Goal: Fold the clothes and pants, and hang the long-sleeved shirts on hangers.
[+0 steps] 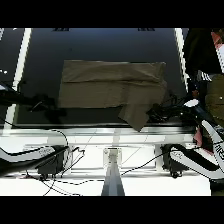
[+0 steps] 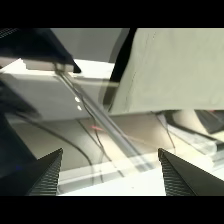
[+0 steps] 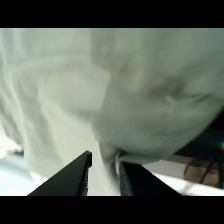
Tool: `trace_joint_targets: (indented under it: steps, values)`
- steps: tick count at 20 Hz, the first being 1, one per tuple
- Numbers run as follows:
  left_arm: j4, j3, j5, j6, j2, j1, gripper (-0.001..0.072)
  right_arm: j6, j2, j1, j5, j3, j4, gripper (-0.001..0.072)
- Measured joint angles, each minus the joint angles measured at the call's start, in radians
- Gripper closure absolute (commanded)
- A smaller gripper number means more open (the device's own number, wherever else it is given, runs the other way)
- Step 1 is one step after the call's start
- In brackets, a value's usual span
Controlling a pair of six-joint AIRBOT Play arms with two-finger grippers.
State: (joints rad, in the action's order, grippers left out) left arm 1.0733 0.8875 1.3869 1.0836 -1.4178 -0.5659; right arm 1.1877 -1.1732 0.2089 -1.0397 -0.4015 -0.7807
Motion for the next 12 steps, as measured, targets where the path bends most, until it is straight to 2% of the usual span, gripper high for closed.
trace_joint_targets:
  steps: [4, 7, 12]
  values:
    - [-0.006, -0.069, -0.014, -0.026, -0.001, 0.0, 0.0071, -0.058, 0.0, -0.015, -0.075, 0.003, -0.008, 0.0495]
    - [-0.017, -0.09, -0.025, -0.036, -0.001, 0.0, 0.0072, -0.1, 0.001, -0.019, -0.109, 0.003, 0.002, 0.0696]
    - [-0.066, -0.102, -0.058, -0.062, -0.002, 0.003, 0.0072, -0.127, 0.001, -0.019, -0.079, 0.003, 0.021, 0.07]
